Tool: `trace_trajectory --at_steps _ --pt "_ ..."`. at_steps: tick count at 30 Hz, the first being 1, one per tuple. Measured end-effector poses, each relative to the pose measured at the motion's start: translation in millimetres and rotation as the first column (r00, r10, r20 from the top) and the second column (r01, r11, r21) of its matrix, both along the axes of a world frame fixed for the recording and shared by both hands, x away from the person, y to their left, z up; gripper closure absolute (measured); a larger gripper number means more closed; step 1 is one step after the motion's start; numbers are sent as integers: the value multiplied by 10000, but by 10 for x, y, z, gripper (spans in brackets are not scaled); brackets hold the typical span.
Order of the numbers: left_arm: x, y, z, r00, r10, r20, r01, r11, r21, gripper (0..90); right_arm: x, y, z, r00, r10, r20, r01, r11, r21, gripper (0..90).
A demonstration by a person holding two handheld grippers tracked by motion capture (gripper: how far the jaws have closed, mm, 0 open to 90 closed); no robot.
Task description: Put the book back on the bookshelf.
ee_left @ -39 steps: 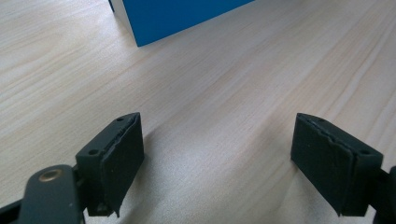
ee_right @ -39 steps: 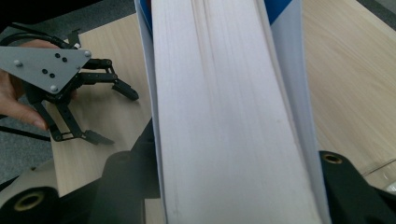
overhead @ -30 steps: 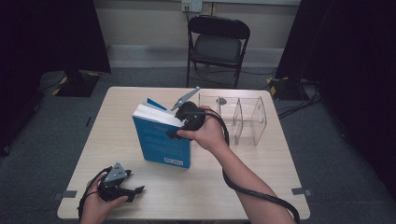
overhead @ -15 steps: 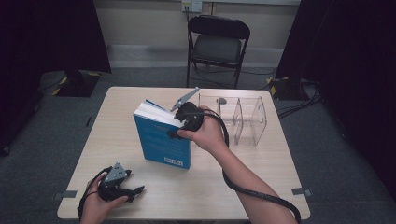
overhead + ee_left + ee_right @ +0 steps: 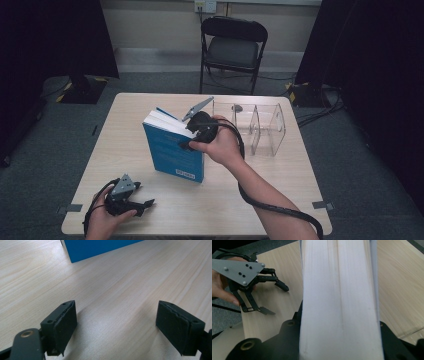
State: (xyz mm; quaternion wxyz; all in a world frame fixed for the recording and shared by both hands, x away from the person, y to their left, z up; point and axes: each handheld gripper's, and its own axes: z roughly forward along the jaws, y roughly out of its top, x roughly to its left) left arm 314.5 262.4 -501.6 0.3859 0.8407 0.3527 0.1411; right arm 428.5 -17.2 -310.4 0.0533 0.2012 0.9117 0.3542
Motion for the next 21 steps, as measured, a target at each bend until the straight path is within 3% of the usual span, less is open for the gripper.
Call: trace_trajectory --at_steps 21 --pt "-7 -19 -4 9998 -176 87 174 9996 233 139 -74 19 57 9995 -314 -19 313 9995 -71 624"
